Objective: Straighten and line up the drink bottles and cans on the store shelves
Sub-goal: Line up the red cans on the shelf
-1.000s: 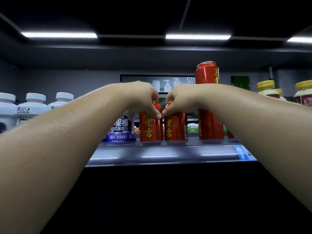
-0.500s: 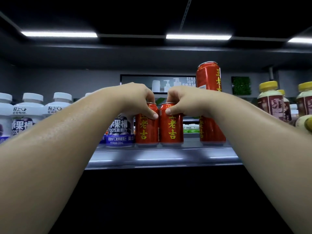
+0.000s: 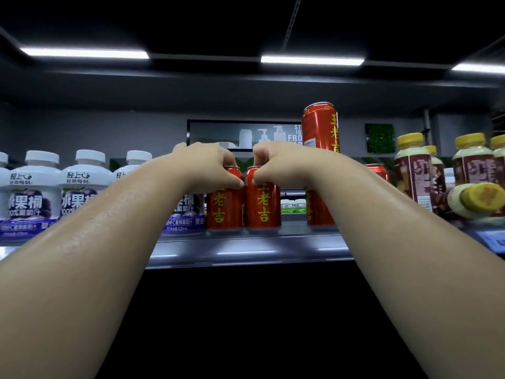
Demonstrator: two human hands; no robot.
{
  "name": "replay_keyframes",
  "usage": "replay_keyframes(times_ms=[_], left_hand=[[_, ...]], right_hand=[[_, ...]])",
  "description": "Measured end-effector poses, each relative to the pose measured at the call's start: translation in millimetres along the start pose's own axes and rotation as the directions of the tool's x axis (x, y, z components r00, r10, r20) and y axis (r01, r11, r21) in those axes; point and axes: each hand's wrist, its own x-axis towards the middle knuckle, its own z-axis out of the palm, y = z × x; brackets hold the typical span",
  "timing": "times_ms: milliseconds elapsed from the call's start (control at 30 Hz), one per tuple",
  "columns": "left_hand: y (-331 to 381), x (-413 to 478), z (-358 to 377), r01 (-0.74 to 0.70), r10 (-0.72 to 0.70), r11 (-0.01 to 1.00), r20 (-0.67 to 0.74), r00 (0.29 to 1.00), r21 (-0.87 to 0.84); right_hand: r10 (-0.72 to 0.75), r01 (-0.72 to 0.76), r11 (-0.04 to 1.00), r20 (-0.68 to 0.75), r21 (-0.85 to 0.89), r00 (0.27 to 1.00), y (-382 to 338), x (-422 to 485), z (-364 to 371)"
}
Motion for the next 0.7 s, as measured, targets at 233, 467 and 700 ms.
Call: replay_keyframes(times_ms=[233,467,700], left_hand=[[18.0,2.4,-4.2,0.026,-0.03,0.992,0.035,0.999,0.126],[37.8,6.3,-11.3,-0.108,0.105,0.989,-0.031,0.994,-0.099],[32.3,20.1,-8.5,-0.019,0.054,0.937,0.092,0.994,-0.35]], right_hand=[[-0.109,0.1,0.986,-0.063,-0.131,0.992,6.7,-13.1,-16.7],[-0.055,0.093,0.995,-0.596,0.032,0.801,54.5,-27.1,-69.3],[0.244,-0.08,0.863,-0.274,0.498,0.93,99.0,-5.5,-78.7]])
